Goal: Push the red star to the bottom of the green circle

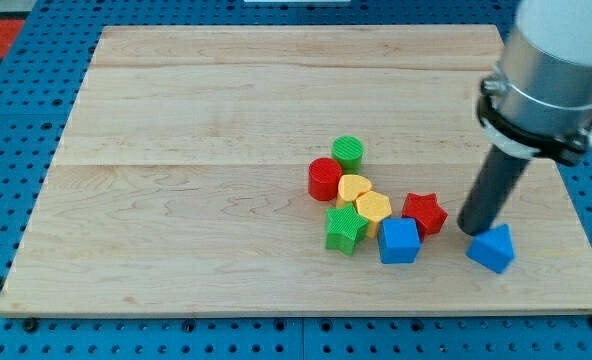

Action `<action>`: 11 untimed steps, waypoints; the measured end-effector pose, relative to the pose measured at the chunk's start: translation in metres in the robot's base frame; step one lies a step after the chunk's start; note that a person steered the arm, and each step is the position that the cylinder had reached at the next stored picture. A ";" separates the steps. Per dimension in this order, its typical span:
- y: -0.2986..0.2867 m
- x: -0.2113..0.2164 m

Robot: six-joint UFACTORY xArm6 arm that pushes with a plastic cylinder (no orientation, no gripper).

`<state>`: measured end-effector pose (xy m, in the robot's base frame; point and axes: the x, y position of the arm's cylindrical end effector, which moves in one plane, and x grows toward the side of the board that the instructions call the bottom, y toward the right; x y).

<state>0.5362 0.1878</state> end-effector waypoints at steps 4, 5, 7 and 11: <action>-0.045 0.006; -0.078 -0.002; -0.118 -0.019; -0.114 -0.033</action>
